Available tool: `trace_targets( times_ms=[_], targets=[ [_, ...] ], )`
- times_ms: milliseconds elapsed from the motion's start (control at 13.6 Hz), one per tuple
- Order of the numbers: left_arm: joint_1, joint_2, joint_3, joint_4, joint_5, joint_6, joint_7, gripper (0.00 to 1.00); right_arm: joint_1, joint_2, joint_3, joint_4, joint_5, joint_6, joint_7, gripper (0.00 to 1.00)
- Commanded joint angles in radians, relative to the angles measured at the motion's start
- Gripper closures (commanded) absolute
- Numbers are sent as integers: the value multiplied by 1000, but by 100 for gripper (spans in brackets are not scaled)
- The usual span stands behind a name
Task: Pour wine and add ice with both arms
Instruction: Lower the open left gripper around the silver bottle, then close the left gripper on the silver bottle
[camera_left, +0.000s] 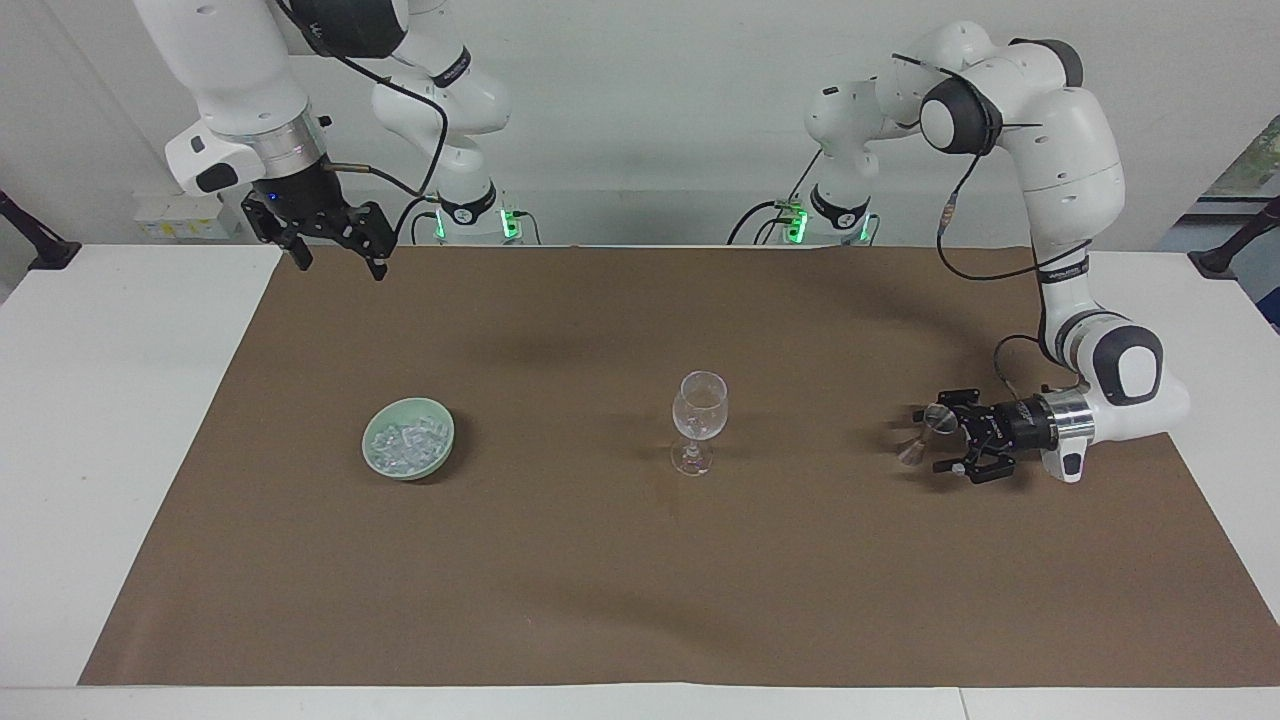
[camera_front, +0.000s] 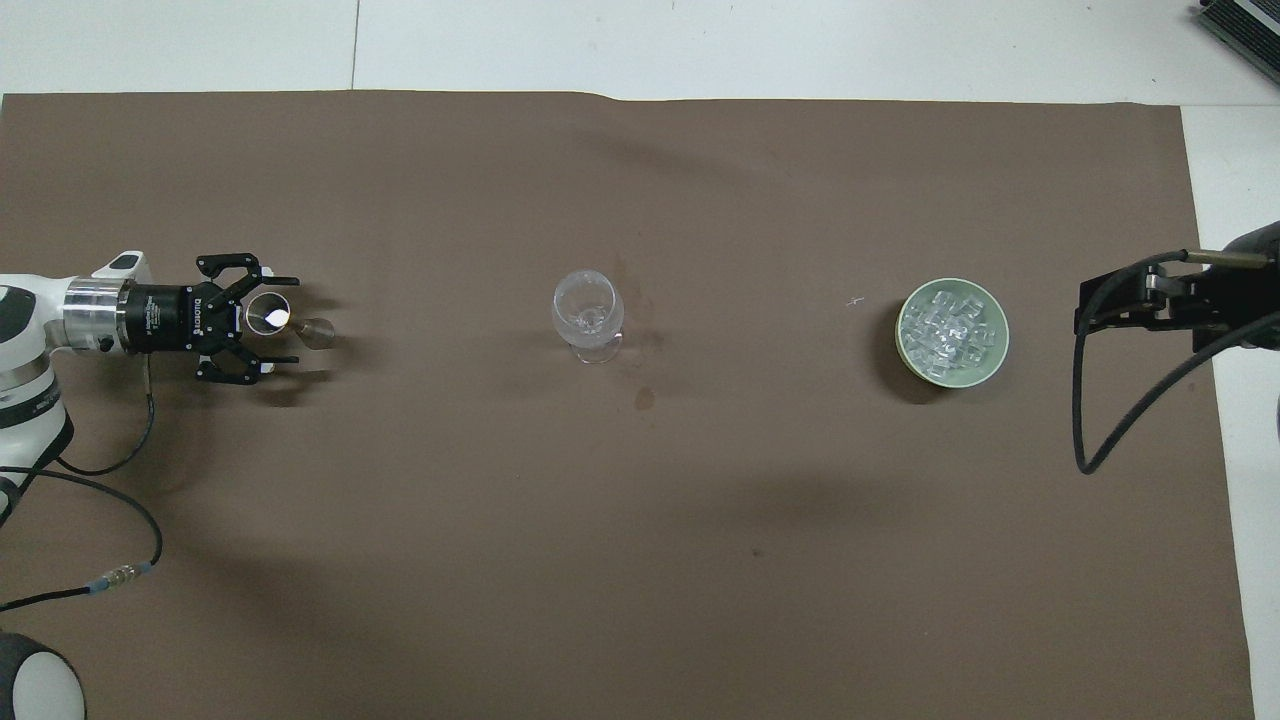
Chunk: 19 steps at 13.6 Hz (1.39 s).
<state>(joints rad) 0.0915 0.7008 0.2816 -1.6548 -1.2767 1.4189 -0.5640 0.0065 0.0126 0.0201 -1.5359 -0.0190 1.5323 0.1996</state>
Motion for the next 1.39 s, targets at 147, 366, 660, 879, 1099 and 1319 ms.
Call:
trace_targets(
  times_ms=[147,366,660,879,1099,1319],
  targets=[
    [-7,-7,7,-22,-23,5,7,8,-11,-6,1,-10,25,11,-29,0],
    [-6,-9,7,-22,-23,5,4,15,-11,-6,1,-10,25,11,-29,0],
    [-1,-9,7,-20,-23,2,1,21,-10,-6,1,-12,25,11,-29,0],
    [-1,-9,7,-20,-23,2,1,32,-10,-6,1,-10,25,11,-29,0],
    [1,-9,7,-20,-23,-2,1,40,-10,-6,1,-10,25,11,-29,0],
    [1,-9,7,-20,-23,-2,1,45,-10,-6,1,-12,25,11,-29,0]
  ],
)
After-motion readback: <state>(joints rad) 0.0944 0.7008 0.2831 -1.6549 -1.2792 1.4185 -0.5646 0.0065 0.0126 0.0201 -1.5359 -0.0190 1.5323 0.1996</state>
